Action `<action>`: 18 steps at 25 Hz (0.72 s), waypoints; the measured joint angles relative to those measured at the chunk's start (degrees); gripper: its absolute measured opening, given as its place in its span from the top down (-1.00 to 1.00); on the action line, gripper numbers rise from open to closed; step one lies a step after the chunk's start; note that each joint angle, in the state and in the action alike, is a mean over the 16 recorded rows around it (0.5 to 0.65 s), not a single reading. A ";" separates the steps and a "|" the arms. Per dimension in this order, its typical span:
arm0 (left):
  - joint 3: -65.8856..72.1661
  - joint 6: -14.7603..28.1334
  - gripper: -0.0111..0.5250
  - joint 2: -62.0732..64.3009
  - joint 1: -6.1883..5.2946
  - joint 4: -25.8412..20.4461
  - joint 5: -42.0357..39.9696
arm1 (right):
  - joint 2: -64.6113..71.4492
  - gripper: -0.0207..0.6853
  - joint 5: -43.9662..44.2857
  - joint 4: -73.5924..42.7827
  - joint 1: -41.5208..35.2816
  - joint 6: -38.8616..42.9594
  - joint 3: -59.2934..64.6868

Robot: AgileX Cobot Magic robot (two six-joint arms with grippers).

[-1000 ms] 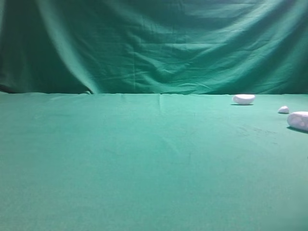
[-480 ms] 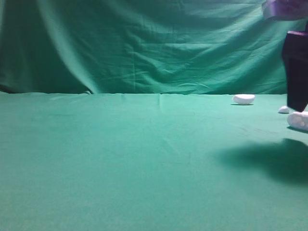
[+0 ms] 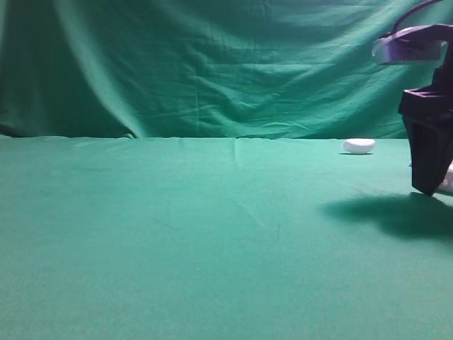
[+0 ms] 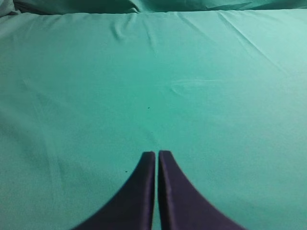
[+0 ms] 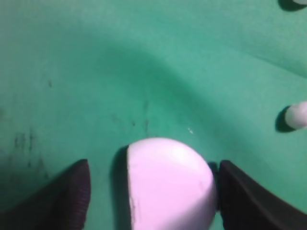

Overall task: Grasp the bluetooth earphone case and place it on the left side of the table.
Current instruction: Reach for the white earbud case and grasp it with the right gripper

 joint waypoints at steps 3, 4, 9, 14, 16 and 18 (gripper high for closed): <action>0.00 0.00 0.96 0.00 0.00 0.00 0.00 | 0.25 -0.17 2.39 -0.02 0.00 0.05 -2.10; 0.00 0.00 0.96 0.00 0.00 0.00 0.00 | 0.32 -0.13 3.41 0.16 0.01 0.06 -3.12; 0.00 0.00 0.96 0.00 0.00 0.00 0.00 | 0.62 0.02 9.24 3.27 0.41 0.05 -10.55; 0.00 0.00 0.96 0.00 0.00 0.00 0.00 | 1.28 0.03 14.25 8.19 3.28 -0.96 -20.71; 0.00 0.00 0.96 0.00 0.00 0.00 0.00 | 1.97 0.03 15.50 10.29 5.51 -1.63 -25.14; 0.00 0.00 0.96 0.00 0.00 0.00 0.00 | 3.11 0.03 16.15 12.33 8.30 -2.33 -29.54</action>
